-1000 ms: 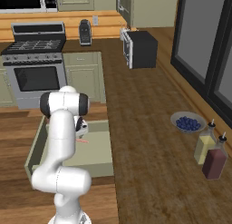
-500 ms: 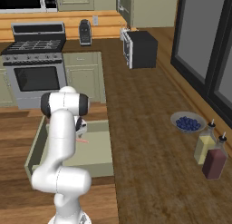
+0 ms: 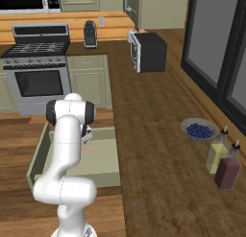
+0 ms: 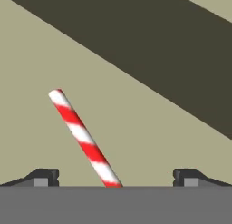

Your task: Take a straw from the drawer in front and place it inside the glass cup on the dining counter.

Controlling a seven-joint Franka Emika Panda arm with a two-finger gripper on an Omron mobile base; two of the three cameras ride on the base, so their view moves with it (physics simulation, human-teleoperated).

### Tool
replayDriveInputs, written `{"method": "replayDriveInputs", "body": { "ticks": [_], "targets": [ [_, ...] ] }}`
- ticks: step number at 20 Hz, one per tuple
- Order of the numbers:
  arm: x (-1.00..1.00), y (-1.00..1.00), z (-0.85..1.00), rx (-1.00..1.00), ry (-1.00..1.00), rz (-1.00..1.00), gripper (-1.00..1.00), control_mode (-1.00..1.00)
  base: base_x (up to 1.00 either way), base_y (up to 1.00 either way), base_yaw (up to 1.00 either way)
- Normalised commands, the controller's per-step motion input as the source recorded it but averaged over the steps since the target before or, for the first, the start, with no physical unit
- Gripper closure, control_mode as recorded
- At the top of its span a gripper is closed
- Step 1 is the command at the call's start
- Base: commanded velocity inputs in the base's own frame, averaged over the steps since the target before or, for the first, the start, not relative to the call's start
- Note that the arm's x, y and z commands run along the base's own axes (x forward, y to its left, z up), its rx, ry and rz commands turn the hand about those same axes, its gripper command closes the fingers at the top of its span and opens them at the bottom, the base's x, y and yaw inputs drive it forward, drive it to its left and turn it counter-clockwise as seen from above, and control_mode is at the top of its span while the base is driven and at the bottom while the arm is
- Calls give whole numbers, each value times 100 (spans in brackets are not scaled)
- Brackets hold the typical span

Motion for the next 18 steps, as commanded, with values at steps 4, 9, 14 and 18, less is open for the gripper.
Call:
{"method": "replayDriveInputs", "body": {
  "ticks": [4, 9, 14, 18],
  "targets": [
    [18, 2, -47, -5, 9, 2, -100, -100, 0, 0, 0],
    [-1, 0, -49, -3, 4, 4, -100, -100, 0, 0, 0],
    [-19, 0, -44, -1, 0, 3, 100, -100, 0, 0, 0],
    [-42, 0, -29, 0, 0, 0, 100, -100, 0, 0, 0]
  ]
}}
